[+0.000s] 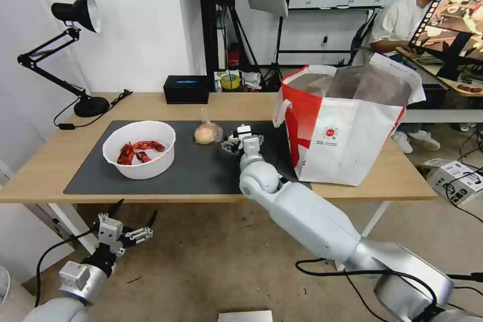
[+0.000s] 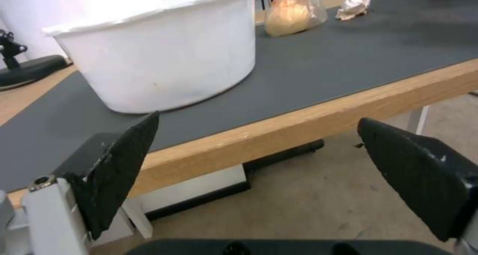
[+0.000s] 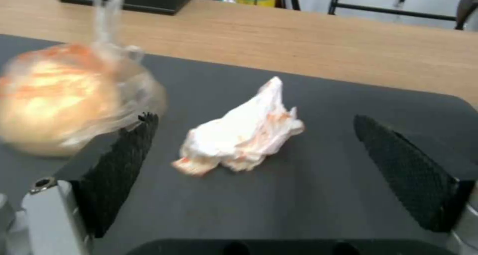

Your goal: Pick up the trash from the table and place it into the takeout bag.

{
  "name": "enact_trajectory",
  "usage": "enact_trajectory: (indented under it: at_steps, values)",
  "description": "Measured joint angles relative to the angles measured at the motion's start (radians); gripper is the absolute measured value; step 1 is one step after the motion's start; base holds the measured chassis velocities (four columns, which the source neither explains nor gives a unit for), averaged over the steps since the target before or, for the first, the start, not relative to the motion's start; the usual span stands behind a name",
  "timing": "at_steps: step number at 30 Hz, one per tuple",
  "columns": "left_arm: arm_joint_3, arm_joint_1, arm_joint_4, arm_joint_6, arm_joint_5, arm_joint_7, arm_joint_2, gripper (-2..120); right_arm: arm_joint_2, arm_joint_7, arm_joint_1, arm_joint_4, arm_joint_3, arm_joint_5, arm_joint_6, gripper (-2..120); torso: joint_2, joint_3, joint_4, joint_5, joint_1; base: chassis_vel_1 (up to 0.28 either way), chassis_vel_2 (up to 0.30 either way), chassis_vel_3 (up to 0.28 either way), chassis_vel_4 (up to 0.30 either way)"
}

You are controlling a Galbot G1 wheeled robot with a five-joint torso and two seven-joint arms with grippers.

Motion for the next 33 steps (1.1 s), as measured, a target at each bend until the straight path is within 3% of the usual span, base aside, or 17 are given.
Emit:
enact_trajectory:
  at_steps: [6,17,33]
  values:
    - [0.0,-0.006,0.004,-0.001,-0.001,-0.001,-0.002,100,0.058,-0.008,0.047,-0.132,0.024,0.036,-0.004,100,0.0,0.0,-0.0001,0.0,0.0,0.0,0.0,0.0,0.0]
    - [0.002,-0.018,0.008,-0.004,-0.01,-0.001,0.007,100,0.105,-0.099,0.111,-0.252,0.031,0.068,-0.037,100,0.0,0.0,-0.0002,0.0001,0.0,0.0,0.0,0.0,0.0]
    - [-0.001,-0.015,-0.002,-0.007,-0.013,-0.004,0.006,100,0.142,-0.149,0.149,-0.325,0.034,0.081,-0.113,100,0.0,0.0,-0.0001,0.0001,0.0,0.0,0.0,0.0,0.0]
